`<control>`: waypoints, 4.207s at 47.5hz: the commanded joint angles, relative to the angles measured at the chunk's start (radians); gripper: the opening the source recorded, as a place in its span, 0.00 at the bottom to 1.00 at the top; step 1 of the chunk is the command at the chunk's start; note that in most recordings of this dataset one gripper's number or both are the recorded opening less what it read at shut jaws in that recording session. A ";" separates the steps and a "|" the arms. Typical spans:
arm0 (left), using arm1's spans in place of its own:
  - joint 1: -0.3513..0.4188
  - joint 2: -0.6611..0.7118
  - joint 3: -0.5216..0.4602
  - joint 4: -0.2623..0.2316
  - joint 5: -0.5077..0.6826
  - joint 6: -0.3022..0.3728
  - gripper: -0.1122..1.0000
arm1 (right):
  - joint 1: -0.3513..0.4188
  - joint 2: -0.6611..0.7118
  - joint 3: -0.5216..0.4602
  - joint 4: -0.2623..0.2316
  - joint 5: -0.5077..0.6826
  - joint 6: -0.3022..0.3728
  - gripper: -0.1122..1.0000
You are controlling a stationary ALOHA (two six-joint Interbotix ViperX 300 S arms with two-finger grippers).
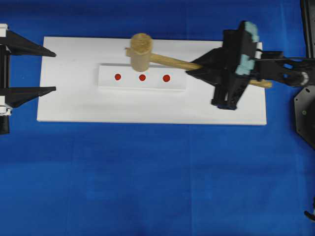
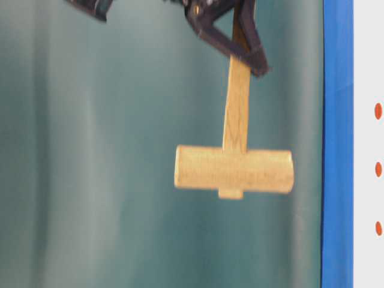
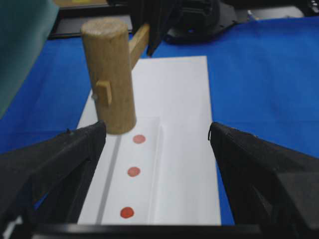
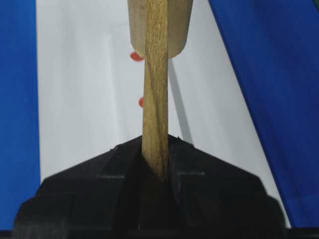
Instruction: Hit the mark with a hammer.
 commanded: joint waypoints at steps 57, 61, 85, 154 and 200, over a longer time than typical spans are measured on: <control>0.002 0.002 -0.009 -0.002 0.014 -0.003 0.84 | 0.014 -0.081 0.048 0.011 0.025 0.009 0.12; 0.002 0.000 -0.009 -0.002 0.015 -0.003 0.84 | 0.014 -0.143 0.087 0.011 0.025 0.008 0.12; 0.002 0.000 -0.009 -0.002 0.012 -0.003 0.84 | 0.003 -0.189 0.149 0.012 0.023 0.006 0.12; 0.002 -0.006 -0.009 -0.002 0.015 -0.005 0.84 | 0.026 -0.038 -0.005 -0.002 0.038 -0.002 0.12; 0.002 0.106 -0.011 -0.003 -0.109 -0.034 0.84 | 0.075 0.229 -0.276 -0.061 0.052 -0.003 0.12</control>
